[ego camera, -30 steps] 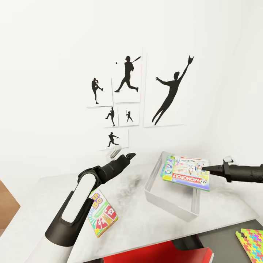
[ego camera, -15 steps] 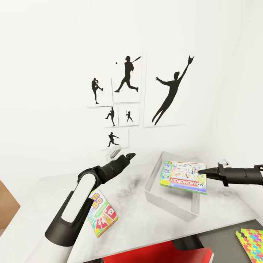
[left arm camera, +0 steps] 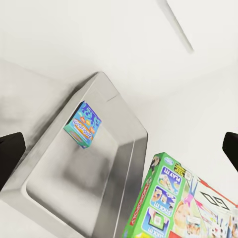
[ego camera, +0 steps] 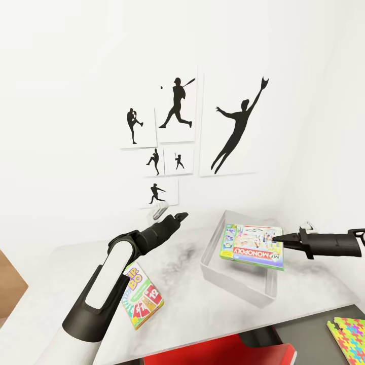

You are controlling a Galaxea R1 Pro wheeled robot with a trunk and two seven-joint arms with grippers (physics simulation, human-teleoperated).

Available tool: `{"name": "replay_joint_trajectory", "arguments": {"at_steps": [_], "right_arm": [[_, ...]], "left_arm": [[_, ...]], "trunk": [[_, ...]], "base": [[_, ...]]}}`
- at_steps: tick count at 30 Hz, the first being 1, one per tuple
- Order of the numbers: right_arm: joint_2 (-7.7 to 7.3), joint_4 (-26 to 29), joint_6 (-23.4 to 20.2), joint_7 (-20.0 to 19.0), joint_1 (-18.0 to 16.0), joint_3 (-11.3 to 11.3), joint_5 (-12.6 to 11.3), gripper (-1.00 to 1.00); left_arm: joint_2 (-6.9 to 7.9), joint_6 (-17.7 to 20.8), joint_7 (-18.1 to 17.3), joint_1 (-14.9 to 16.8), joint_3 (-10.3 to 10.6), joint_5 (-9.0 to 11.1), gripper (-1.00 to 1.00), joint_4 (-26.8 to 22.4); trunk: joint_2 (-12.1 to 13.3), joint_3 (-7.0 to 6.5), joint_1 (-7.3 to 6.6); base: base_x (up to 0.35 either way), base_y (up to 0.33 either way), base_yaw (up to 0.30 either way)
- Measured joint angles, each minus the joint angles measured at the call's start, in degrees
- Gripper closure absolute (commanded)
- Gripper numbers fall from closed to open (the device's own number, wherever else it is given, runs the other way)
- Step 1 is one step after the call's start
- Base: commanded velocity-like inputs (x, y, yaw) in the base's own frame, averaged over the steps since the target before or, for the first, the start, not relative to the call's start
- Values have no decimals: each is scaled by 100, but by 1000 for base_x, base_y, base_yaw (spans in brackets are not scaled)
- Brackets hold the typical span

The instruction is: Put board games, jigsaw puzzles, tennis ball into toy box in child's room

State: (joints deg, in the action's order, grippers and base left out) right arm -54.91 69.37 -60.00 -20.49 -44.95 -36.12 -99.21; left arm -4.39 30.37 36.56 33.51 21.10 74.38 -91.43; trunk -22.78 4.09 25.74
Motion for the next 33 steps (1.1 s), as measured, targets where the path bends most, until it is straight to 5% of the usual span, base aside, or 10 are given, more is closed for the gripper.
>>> {"name": "replay_joint_trajectory", "arguments": {"at_steps": [12,26,33], "right_arm": [[61,-134,0,11,-74,5,-15,100],[443,-775,0,110,-411,7,1,100],[520,-867,0,133,-525,7,1,100]], "left_arm": [[-5,0,0,0,5,0,-100,1],[-1,0,0,0,2,0,-100,1],[1,0,0,0,1,0,-100,1]], "trunk": [[0,35,0],[1,150,0],[0,214,0]], "base": [[0,0,0],[0,0,0],[0,0,0]]}}
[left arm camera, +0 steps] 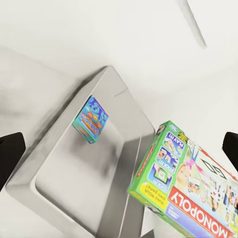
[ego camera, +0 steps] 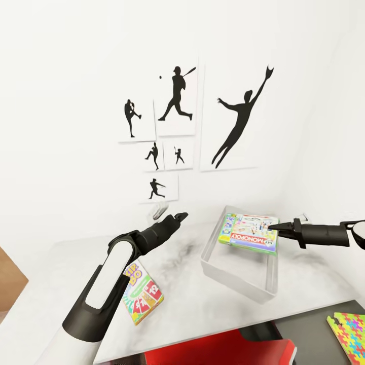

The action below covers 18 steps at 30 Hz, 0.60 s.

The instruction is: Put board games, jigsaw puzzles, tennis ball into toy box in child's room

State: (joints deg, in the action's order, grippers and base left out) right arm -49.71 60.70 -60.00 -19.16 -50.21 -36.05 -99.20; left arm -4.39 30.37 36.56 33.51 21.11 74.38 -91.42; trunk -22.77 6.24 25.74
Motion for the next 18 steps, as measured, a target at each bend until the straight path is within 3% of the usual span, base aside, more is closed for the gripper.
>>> {"name": "replay_joint_trajectory", "arguments": {"at_steps": [18], "right_arm": [[-8,-77,0,87,-76,8,9,100]], "left_arm": [[-6,0,8,0,8,0,-100,0]], "trunk": [[-1,68,0]], "base": [[0,0,0]]}}
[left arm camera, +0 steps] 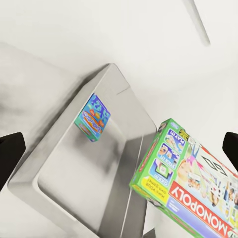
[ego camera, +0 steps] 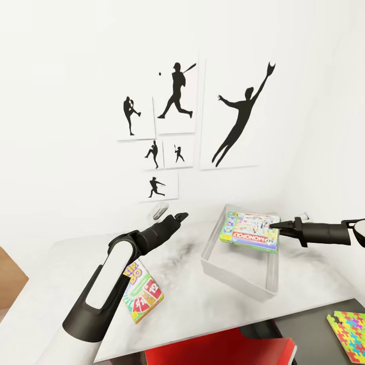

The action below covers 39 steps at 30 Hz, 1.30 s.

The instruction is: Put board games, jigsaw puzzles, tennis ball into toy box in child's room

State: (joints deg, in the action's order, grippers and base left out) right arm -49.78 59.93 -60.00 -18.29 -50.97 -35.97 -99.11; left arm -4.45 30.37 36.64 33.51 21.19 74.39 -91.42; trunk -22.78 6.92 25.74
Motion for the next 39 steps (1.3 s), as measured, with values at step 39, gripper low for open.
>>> {"name": "replay_joint_trajectory", "arguments": {"at_steps": [39], "right_arm": [[133,-13,0,467,-4,-1,-8,100]], "left_arm": [[7,0,1,0,-5,0,-100,0]], "trunk": [[0,261,1]], "base": [[0,0,0]]}}
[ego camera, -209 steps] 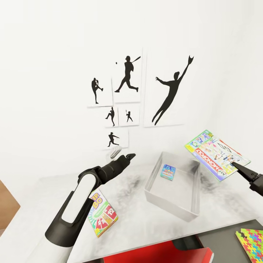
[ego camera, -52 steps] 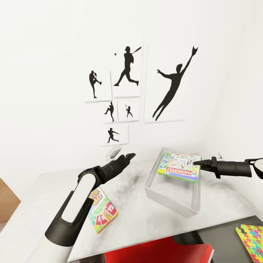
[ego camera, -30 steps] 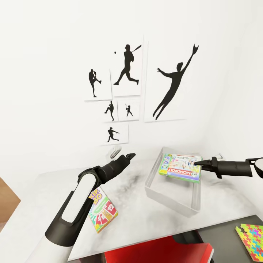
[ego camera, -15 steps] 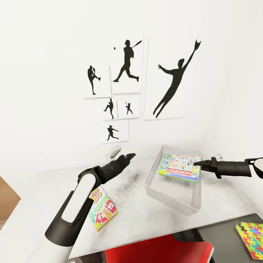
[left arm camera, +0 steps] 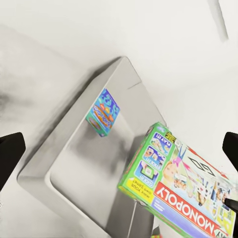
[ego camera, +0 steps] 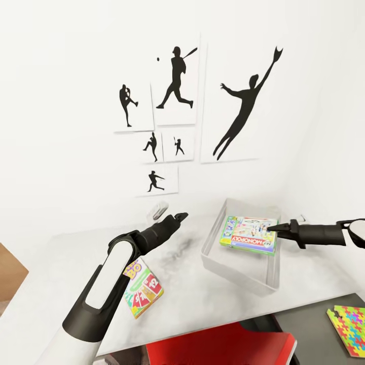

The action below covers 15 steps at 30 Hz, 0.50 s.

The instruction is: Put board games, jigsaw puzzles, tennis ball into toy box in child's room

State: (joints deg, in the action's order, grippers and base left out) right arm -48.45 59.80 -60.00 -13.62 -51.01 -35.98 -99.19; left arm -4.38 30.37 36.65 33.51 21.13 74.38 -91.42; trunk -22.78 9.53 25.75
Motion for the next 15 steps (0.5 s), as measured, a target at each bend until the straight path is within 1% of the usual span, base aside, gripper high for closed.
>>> {"name": "replay_joint_trajectory", "arguments": {"at_steps": [7,15], "right_arm": [[34,-1,0,115,0,0,-1,100],[80,0,0,145,0,-3,-18,100]], "left_arm": [[-3,0,0,0,4,0,-100,0],[-2,0,0,0,6,0,-100,0]], "trunk": [[0,65,0],[0,140,0]], "base": [[0,0,0],[0,0,0]]}}
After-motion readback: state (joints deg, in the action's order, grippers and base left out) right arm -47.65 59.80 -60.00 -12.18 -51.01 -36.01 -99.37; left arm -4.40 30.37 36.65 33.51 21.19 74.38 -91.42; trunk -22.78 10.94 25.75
